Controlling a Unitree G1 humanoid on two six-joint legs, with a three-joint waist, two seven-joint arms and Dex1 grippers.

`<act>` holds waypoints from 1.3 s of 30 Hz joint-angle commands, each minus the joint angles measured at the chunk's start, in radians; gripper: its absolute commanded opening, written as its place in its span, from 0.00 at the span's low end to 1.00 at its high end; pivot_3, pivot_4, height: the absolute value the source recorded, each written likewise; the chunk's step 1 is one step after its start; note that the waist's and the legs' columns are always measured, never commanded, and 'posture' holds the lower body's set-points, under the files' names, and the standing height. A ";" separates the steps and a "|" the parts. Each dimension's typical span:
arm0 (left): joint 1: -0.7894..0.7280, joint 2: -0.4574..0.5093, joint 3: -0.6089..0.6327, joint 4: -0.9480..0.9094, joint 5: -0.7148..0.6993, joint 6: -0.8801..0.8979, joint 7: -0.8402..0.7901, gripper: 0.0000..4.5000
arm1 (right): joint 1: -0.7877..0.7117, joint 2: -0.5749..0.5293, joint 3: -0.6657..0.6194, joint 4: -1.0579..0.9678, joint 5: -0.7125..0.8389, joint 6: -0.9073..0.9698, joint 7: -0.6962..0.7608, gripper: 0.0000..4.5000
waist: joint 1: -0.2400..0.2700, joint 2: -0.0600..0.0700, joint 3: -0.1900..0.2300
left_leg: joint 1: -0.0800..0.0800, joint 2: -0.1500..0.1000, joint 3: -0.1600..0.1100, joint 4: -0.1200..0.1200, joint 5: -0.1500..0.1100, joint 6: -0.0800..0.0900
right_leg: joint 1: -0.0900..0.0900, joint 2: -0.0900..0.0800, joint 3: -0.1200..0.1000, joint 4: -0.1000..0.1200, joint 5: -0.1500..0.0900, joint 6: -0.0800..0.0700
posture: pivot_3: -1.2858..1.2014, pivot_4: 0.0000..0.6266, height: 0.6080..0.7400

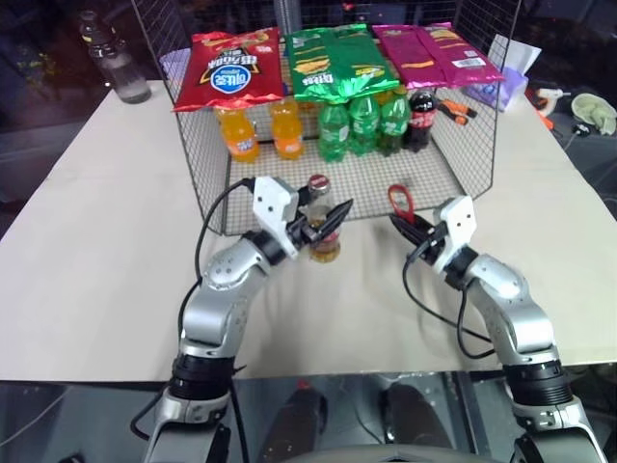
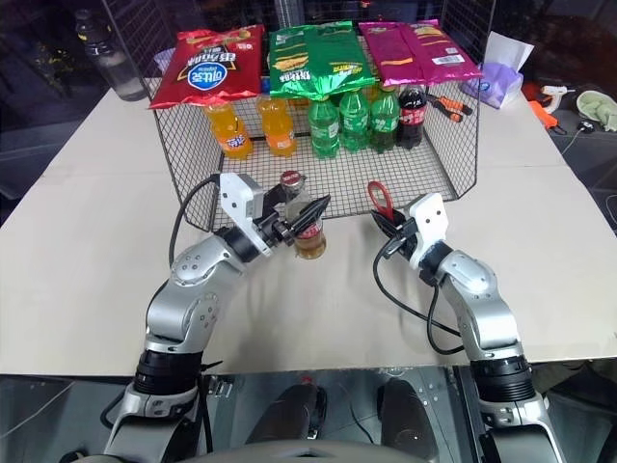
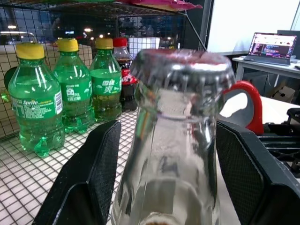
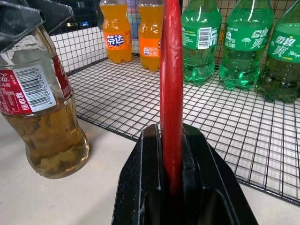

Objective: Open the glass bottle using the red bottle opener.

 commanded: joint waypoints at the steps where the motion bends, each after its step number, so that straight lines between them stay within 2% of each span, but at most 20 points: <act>1: -0.002 0.001 0.001 -0.012 -0.005 -0.023 -0.005 0.70 | -0.021 0.002 -0.007 -0.036 0.005 -0.018 0.000 0.00 | 0.001 0.000 0.000 | 0.000 0.000 0.000 0.000 0.000 0.000 | 0.000 0.000 0.000 0.000 0.000 0.000 | 0.52 0.24 1.00; 2: -0.002 0.000 0.002 -0.011 -0.007 -0.024 -0.006 0.70 | -0.020 0.002 -0.006 -0.034 0.004 -0.020 0.001 0.00 | 0.001 0.000 0.000 | 0.000 0.000 0.000 0.000 0.000 0.000 | 0.000 0.000 0.000 0.000 0.000 0.000 | 0.52 0.24 1.00; 3: -0.003 0.000 0.003 -0.009 -0.005 -0.025 -0.002 0.58 | -0.018 0.001 -0.005 -0.032 0.003 -0.022 0.002 0.00 | 0.001 0.000 0.000 | 0.000 0.000 0.000 0.000 0.000 0.000 | 0.000 0.000 0.000 0.000 0.000 0.000 | 0.52 0.24 1.00; 5: -0.006 0.002 0.002 -0.006 0.003 -0.027 0.004 0.47 | -0.013 0.000 -0.003 -0.030 0.000 -0.025 0.004 0.00 | 0.001 0.000 0.000 | 0.000 0.000 0.000 0.000 0.000 0.000 | 0.000 0.000 0.000 0.000 0.000 0.000 | 0.52 0.24 1.00; 14: -0.001 0.010 -0.003 -0.004 0.006 -0.027 0.001 0.47 | -0.042 -0.003 -0.004 -0.045 -0.008 -0.028 0.000 0.00 | 0.002 0.000 0.000 | 0.000 0.000 0.000 0.000 0.000 0.000 | 0.000 0.000 0.000 0.000 0.000 0.000 | 0.52 0.24 1.00; 24: 0.001 0.020 -0.013 0.009 0.014 -0.033 -0.008 0.47 | -0.299 -0.111 0.146 0.014 -0.374 -0.244 -0.047 0.00 | -0.001 0.000 0.000 | 0.001 0.000 0.000 -0.001 0.000 0.000 | 0.000 0.000 -0.001 -0.001 0.000 0.000 | 0.52 0.24 1.00; 31: -0.002 0.019 -0.014 0.019 0.011 -0.039 -0.012 0.47 | -0.378 -0.034 0.268 0.084 -0.517 -0.310 -0.085 0.00 | -0.003 0.000 0.000 | 0.001 0.000 0.000 -0.001 0.000 0.000 | 0.000 0.000 0.000 -0.001 0.000 0.000 | 0.52 0.24 1.00; 39: 0.001 0.008 -0.012 0.019 0.000 -0.040 -0.006 0.47 | -0.367 0.044 0.301 0.165 -0.562 -0.425 -0.149 0.00 | -0.001 0.000 0.000 | 0.001 0.000 0.000 0.000 0.000 0.000 | 0.000 0.000 0.000 -0.001 0.000 0.000 | 0.52 0.24 1.00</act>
